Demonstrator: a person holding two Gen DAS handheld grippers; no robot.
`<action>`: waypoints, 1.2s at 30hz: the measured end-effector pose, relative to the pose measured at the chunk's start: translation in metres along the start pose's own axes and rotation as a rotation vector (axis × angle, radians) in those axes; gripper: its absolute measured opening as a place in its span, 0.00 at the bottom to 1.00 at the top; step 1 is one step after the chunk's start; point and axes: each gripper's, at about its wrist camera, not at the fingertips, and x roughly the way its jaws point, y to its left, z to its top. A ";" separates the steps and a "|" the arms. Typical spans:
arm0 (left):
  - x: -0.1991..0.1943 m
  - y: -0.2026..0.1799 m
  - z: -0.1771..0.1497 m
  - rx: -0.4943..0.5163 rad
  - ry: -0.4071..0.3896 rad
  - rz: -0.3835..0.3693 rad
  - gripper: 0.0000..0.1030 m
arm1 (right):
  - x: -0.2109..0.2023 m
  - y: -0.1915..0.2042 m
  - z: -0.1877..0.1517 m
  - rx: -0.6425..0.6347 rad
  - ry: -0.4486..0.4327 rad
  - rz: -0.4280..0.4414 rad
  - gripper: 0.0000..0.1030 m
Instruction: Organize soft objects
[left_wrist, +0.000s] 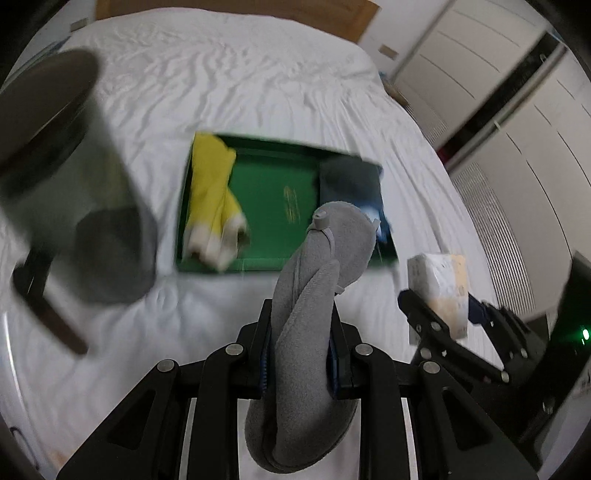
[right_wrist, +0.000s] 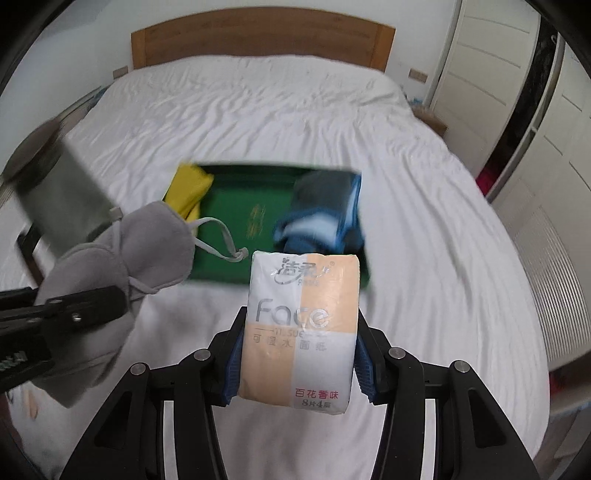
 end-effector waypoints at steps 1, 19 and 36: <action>0.008 -0.002 0.012 -0.005 -0.020 0.011 0.20 | 0.006 -0.001 0.008 -0.004 -0.011 -0.006 0.47; 0.128 0.029 0.075 -0.191 0.000 0.136 0.20 | 0.171 -0.010 0.110 -0.075 -0.004 -0.014 0.47; 0.154 0.035 0.075 -0.116 -0.020 0.254 0.21 | 0.252 -0.012 0.138 -0.042 0.061 0.014 0.48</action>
